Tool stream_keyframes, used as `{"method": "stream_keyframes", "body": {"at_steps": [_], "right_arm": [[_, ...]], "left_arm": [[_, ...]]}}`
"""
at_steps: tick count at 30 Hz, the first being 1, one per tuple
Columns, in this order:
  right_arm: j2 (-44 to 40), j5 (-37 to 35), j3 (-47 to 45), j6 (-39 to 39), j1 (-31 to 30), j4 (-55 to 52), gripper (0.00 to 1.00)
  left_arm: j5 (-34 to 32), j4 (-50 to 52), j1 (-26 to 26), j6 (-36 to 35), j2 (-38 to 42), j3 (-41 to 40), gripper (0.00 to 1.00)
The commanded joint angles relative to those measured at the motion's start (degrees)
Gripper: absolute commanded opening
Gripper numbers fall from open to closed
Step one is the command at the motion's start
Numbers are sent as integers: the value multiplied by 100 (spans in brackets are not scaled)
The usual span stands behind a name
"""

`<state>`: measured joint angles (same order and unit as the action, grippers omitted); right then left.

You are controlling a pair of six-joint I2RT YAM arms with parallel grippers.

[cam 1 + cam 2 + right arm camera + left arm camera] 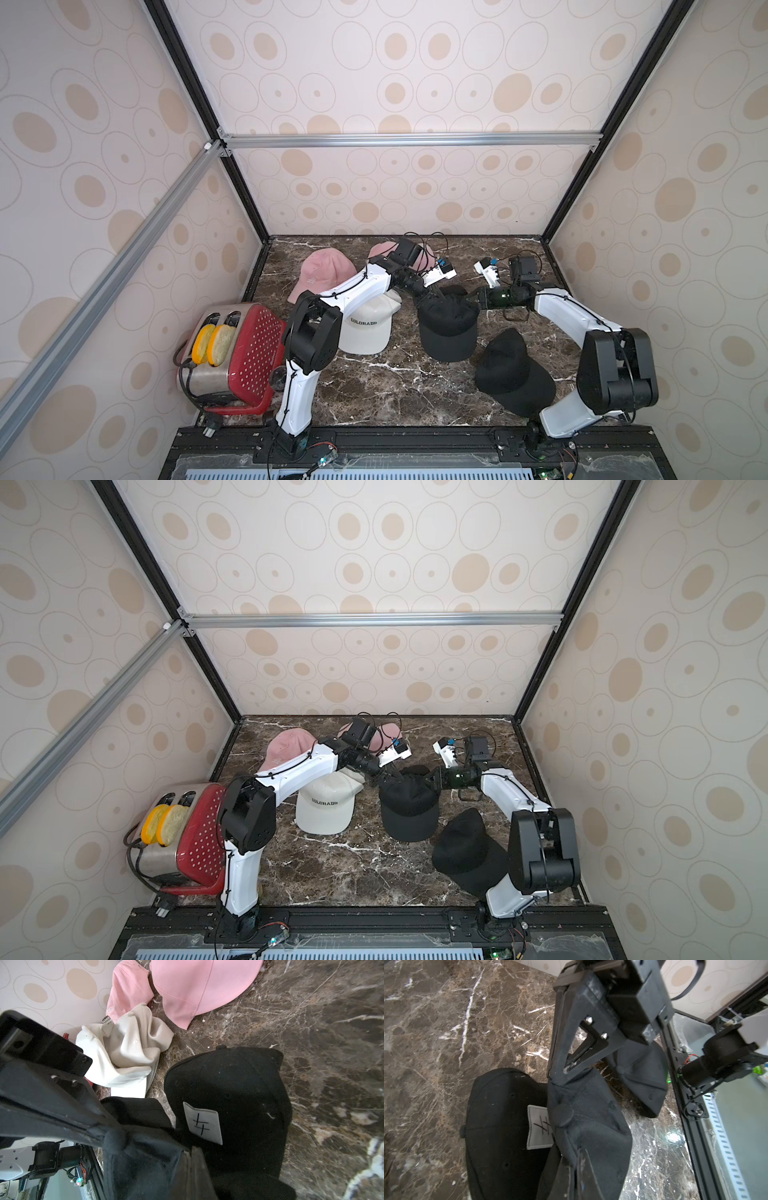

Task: Stack the baseball caps by color
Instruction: Place the baseball cap on the baseball cap.

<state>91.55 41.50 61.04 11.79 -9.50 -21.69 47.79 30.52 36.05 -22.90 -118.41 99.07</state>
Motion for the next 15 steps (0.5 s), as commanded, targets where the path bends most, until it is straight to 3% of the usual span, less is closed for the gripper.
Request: {"method": "stream_keyframes", "body": {"at_steps": [1,3,9,12,13,15], "right_arm": [[190,-518,228,0,147,-144,2],[210,-636,258,14,150,-152,4],[240,-886,268,87,158,-124,19],[267,-836,330,92,151,-194,28],[261,-874,326,112,151,-171,33],[258,-925,330,170,153,-144,41]], "left_arm": [[-103,234,-42,-51,-66,217,10],[-103,230,-109,-14,-93,288,17],[-192,217,-226,394,136,458,58],[-203,27,-222,517,468,218,83],[-251,-107,-226,571,615,87,96],[-483,-397,-224,722,874,-152,99]]}}
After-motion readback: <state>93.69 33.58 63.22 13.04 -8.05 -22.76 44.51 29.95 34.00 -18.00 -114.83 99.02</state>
